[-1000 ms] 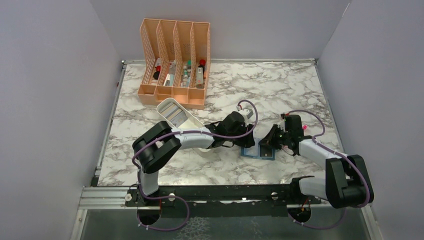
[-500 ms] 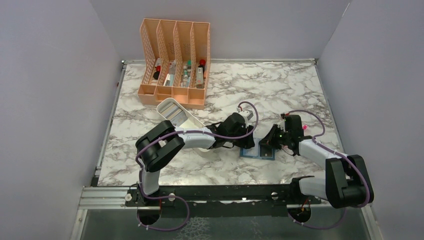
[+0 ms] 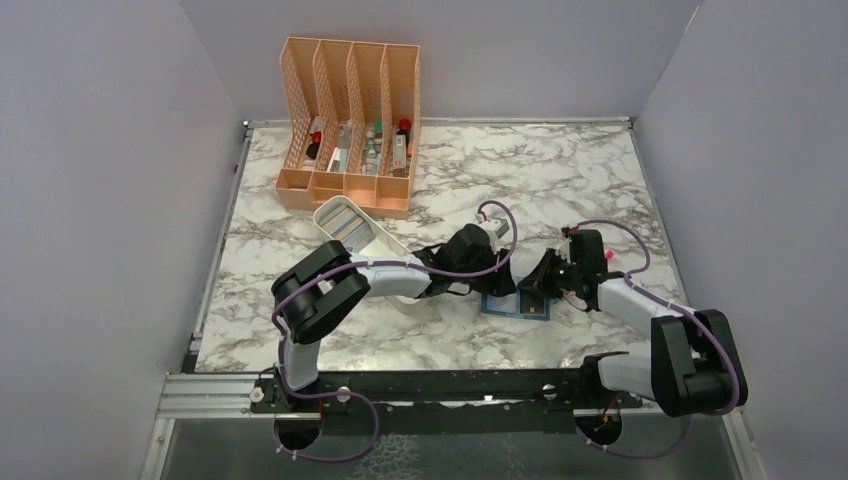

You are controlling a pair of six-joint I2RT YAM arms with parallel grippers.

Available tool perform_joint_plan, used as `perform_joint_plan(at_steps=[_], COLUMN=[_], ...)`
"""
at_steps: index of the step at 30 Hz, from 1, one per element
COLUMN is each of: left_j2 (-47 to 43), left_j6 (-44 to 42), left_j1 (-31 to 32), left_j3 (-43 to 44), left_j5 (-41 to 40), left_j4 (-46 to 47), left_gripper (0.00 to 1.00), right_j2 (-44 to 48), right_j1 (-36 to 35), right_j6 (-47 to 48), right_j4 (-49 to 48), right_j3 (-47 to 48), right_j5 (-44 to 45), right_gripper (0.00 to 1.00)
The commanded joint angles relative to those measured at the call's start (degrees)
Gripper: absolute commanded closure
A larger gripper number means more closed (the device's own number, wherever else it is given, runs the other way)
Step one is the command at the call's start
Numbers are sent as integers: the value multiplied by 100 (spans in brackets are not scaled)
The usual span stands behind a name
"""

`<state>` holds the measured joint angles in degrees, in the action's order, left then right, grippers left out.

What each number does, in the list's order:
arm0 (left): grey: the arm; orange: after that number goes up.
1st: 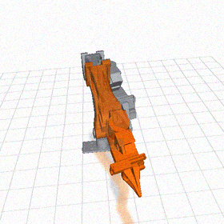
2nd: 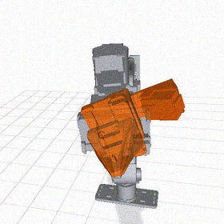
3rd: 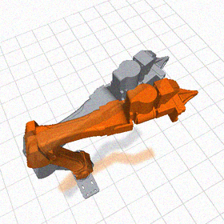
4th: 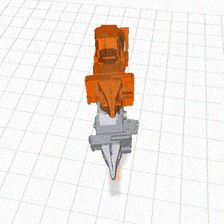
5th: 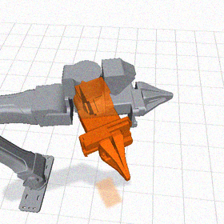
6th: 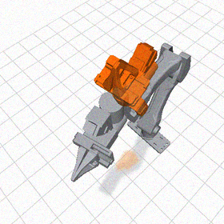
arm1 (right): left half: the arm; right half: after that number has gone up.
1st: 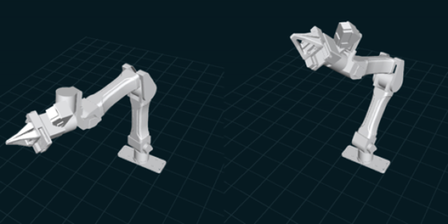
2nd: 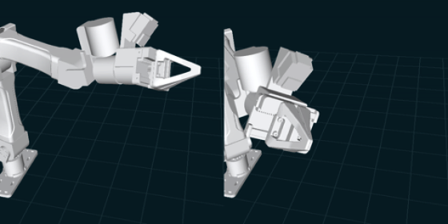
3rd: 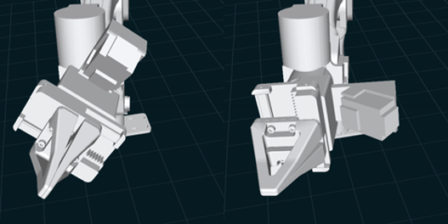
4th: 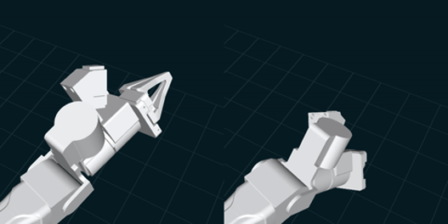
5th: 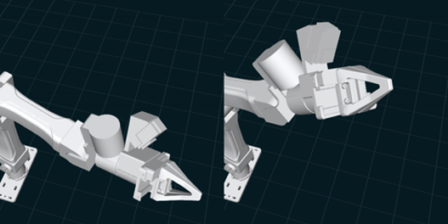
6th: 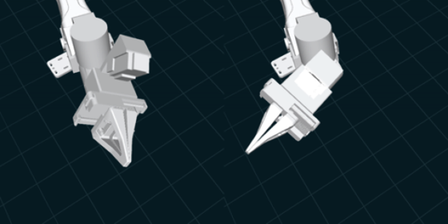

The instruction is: Put the credit cards into the card holder

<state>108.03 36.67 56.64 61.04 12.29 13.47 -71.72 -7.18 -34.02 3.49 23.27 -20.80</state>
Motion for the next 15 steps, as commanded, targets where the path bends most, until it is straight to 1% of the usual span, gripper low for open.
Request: perform_joint_plan(at_steps=[1, 5, 10, 15], left_j2=[28, -92, -196, -205], left_j6=[125, 67, -65, -89], left_j1=[-13, -13, -13, -13], left_j3=[31, -32, -37, -80], left_j5=[262, 51, -349, -534], left_j4=[278, 126, -327, -508], left_gripper=[47, 46, 45, 44], right_j2=[-65, -45, -62, -51], right_j1=[-11, -13, -11, -11], right_j6=[140, 141, 149, 149], right_j4=[146, 161, 147, 145], right_j3=[-165, -165, -166, -165], right_j5=[214, 250, 225, 221], right_gripper=[93, 93, 93, 93])
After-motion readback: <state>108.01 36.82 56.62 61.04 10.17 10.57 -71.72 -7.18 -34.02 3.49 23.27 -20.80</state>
